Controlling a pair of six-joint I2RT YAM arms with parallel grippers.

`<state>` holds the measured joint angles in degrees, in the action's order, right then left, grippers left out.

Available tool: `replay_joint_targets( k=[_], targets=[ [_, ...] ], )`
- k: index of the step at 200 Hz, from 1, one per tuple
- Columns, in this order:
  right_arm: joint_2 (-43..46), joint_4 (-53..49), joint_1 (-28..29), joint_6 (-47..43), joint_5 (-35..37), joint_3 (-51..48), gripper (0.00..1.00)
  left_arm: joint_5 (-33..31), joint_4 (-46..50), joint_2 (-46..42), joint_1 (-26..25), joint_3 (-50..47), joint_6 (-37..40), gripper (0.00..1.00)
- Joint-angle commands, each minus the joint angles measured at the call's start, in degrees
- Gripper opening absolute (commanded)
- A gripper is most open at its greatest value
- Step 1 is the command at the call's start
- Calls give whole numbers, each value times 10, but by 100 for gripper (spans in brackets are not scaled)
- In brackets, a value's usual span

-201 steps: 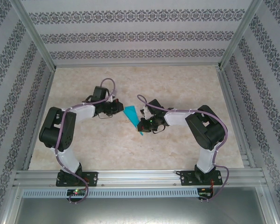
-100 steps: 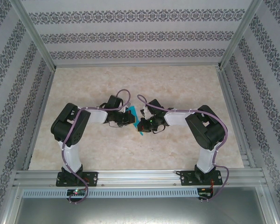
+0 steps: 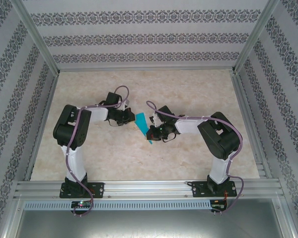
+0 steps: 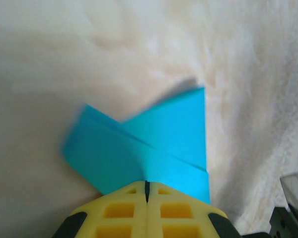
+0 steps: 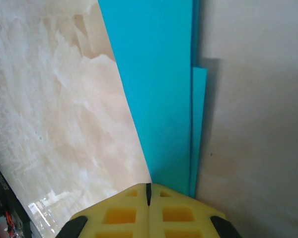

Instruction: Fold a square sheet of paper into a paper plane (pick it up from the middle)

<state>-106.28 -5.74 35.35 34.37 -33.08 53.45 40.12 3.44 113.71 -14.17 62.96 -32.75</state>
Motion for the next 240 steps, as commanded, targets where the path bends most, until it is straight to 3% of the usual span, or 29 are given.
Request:
replay_joint_targets(
  k=[1,32,69,120,154,174,205,240],
  targets=[
    [-28,-124,2,7,32,-41,0,-60,33,32,42,24,25,3],
    [-19,-101,7,26,22,-33,0,-55,34,35,80,42,14,6],
    [23,-71,26,51,19,6,0,-68,67,-21,82,52,13,16],
    [154,-54,29,59,75,55,47,-179,216,-114,58,54,-15,52],
    [243,-65,2,54,195,14,67,-240,265,-163,6,34,-37,74],
    [278,-61,-35,60,230,-24,78,-284,284,-183,-45,28,-66,88],
    [296,-51,-74,58,272,-72,97,-331,313,-165,-136,51,-112,96],
    [287,-51,-99,62,282,-100,98,-359,359,-100,-195,118,-148,95]
  ],
)
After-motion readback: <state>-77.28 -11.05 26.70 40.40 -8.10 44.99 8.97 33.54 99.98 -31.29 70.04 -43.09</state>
